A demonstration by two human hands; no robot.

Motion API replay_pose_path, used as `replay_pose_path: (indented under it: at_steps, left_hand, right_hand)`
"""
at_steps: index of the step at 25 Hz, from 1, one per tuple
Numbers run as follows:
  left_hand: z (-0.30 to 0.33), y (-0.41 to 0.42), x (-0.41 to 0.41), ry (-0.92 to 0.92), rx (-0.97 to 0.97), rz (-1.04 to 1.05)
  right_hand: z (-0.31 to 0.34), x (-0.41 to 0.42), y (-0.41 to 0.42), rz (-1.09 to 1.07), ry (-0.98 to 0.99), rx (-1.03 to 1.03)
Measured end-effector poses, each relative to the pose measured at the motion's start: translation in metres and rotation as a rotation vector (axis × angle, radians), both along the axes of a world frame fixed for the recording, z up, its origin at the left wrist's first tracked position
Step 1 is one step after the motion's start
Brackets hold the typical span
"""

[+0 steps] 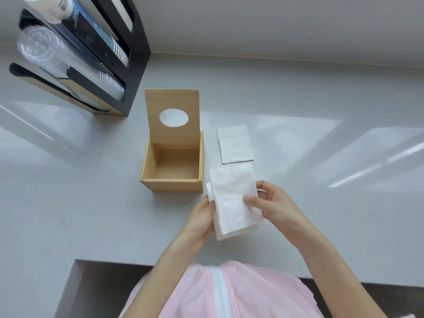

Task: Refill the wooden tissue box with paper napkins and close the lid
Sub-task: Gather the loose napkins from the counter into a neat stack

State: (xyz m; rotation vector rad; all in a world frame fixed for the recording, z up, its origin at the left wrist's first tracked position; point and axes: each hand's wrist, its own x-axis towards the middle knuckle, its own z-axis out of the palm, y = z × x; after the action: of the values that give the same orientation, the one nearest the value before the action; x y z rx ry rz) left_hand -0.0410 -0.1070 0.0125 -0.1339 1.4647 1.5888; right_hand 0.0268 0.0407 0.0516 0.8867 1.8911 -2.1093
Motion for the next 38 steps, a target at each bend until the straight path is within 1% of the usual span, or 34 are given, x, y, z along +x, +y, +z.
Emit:
replay_pose_path:
  at_steps: [2, 6, 9, 11, 13, 16, 19, 24, 27, 30, 34, 38]
  left_hand:
    - [0.001, 0.001, 0.001, 0.002, 0.017, 0.008]
    - [0.001, 0.001, 0.001, -0.023, 0.053, 0.025]
    - [0.0, 0.003, -0.001, -0.097, 0.044, 0.063]
    - [-0.001, 0.002, -0.001, -0.111, 0.059, 0.063]
    - [-0.001, 0.0, 0.0, -0.069, 0.064, 0.027]
    - [-0.001, 0.001, 0.003, 0.041, -0.017, -0.015]
    - [0.0, 0.001, 0.004, 0.084, -0.054, -0.01]
    - [-0.001, 0.0, 0.001, 0.077, -0.068, -0.005]
    - [0.0, 0.0, -0.001, 0.075, -0.057, -0.004]
    - [0.001, 0.0, -0.003, 0.073, -0.056, 0.005]
    - [0.0, -0.002, -0.004, 0.07, -0.062, 0.018]
    - [0.001, 0.0, -0.003, 0.068, -0.059, 0.019]
  right_hand:
    - [-0.014, 0.004, -0.007, 0.006, -0.095, 0.142]
    - [-0.023, 0.005, -0.009, -0.022, -0.131, 0.295]
    - [-0.025, 0.005, -0.01, -0.013, -0.154, 0.349]
    - [-0.027, 0.005, -0.011, -0.012, -0.164, 0.38]
    - [-0.028, 0.004, -0.012, -0.01, -0.167, 0.395]
    - [-0.029, 0.004, -0.014, 0.028, -0.172, 0.406]
    - [-0.027, 0.002, -0.006, 0.051, -0.195, 0.458]
    - [-0.024, -0.036, 0.042, -0.05, -0.201, 0.656]
    - [-0.033, -0.071, 0.06, 0.002, -0.237, 0.739]
    - [-0.049, -0.097, 0.056, 0.031, -0.293, 0.806]
    - [-0.06, -0.107, 0.043, 0.057, -0.337, 0.937]
    - [-0.062, -0.1, 0.042, 0.093, -0.303, 0.928]
